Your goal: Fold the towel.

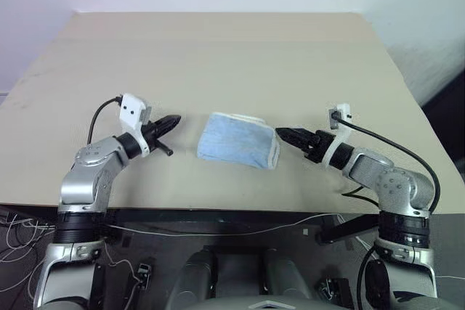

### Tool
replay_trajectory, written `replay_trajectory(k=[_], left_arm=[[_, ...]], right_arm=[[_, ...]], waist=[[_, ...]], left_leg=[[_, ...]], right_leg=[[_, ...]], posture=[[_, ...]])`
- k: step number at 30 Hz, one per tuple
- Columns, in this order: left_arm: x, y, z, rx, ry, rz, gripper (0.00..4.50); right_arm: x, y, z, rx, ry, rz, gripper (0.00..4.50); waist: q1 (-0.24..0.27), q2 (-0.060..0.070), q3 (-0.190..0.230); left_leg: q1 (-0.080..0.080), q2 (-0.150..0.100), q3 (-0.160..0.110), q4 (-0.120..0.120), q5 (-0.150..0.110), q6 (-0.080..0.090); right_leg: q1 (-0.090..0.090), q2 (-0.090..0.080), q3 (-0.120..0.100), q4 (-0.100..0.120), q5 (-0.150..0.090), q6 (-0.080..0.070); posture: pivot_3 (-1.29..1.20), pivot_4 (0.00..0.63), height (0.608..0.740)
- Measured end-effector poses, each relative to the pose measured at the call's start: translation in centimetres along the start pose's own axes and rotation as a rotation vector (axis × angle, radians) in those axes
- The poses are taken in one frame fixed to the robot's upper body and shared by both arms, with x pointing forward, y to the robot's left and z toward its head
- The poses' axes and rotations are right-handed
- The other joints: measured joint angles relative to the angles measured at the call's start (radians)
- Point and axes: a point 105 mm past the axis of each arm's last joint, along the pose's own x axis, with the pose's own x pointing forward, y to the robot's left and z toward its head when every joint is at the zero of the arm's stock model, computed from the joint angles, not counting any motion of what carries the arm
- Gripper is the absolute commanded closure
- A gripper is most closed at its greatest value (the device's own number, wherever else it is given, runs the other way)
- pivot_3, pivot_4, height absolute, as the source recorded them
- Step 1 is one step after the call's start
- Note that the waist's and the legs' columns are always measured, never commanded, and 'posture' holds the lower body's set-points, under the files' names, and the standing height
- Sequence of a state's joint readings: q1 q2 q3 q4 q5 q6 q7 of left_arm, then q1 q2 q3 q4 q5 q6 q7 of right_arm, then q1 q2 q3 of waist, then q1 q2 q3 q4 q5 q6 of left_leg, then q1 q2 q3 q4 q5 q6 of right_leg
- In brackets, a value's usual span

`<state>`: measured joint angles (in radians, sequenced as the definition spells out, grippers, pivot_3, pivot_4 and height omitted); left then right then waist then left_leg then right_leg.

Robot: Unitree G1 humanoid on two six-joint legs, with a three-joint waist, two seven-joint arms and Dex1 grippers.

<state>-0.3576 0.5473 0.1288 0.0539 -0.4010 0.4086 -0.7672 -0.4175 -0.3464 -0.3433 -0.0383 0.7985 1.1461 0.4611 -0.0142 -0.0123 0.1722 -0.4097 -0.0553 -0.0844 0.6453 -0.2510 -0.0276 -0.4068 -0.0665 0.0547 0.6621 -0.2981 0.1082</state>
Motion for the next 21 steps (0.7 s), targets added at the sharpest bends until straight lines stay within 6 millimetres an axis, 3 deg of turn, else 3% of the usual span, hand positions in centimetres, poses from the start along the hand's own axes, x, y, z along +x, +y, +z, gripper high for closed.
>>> replay_trajectory(k=[4,10,21], left_arm=[[-0.6,-0.6,-1.0,-0.002,0.030,-0.036,4.50],[-0.6,-0.9,-0.7,0.012,0.021,-0.046,4.50],[-0.5,-1.2,-0.4,0.020,0.013,-0.055,4.50]], right_arm=[[0.7,-0.3,-0.9,0.066,0.050,-0.014,0.05],[1.7,0.3,-1.2,0.088,0.084,0.012,0.05],[5.6,3.9,-3.1,0.109,0.197,0.138,0.05]], waist=[[-0.001,0.000,0.000],[-0.007,0.000,0.000],[-0.028,0.000,0.000]], left_leg=[[0.000,0.000,0.000,0.000,0.000,0.000],[0.000,0.001,0.000,0.000,0.000,0.000],[0.000,0.001,0.000,-0.001,0.000,0.000]], right_leg=[[0.000,0.000,0.000,0.000,0.000,0.000],[0.000,0.001,0.000,0.000,0.000,0.000],[-0.001,0.001,0.000,0.000,0.000,0.000]], posture=[[0.00,0.150,0.740],[0.00,0.150,0.740],[0.00,0.150,0.740]])
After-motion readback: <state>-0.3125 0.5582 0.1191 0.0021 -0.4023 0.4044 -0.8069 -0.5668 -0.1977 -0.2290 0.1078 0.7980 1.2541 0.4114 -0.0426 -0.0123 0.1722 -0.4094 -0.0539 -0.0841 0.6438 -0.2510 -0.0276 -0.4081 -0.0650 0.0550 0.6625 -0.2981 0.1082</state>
